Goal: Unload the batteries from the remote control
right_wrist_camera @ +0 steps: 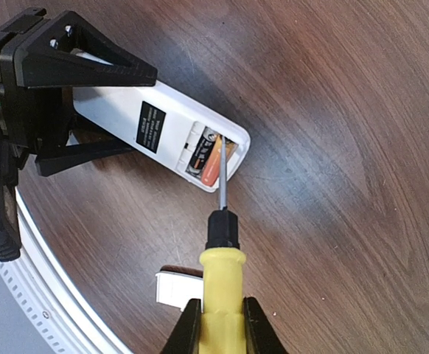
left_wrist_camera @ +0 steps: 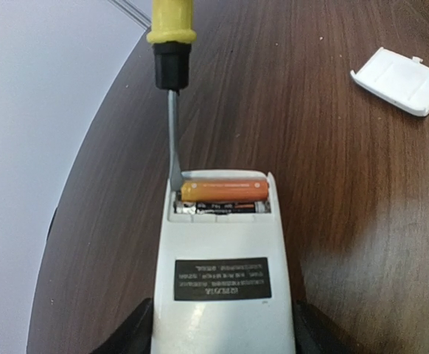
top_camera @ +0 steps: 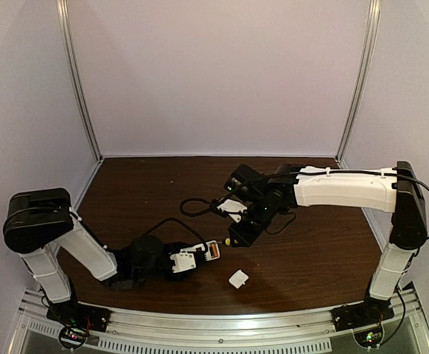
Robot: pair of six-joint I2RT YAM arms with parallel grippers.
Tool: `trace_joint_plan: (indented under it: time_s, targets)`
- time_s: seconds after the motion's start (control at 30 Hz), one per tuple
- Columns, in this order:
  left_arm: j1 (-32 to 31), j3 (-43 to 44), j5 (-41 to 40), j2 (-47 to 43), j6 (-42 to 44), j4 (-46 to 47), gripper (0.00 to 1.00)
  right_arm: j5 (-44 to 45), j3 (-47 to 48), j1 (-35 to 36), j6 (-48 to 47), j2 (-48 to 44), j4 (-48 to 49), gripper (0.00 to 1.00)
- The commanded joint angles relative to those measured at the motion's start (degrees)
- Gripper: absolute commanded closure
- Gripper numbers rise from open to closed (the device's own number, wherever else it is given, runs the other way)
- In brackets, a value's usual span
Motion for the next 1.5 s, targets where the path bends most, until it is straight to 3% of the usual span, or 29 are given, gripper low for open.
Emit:
trace_joint_plan:
  time_s: [0.0,1.2,1.47]
  targets:
    - [0.40,0.46,-3.09,-0.57,0.02,8.27,1.00,-0.21,-2.12,1.12,1.17,-1.75,-6.75,1.00]
    - [0.43,0.90,-4.64,0.59,-0.36,9.23,1.00,1.76,-6.23,4.09,5.03,-9.24,-7.08,1.00]
    - [0.42,3.28,1.83,0.75,-2.21,4.01,1.00,6.33,-7.02,4.10,7.05,-12.27,-4.28,1.00]
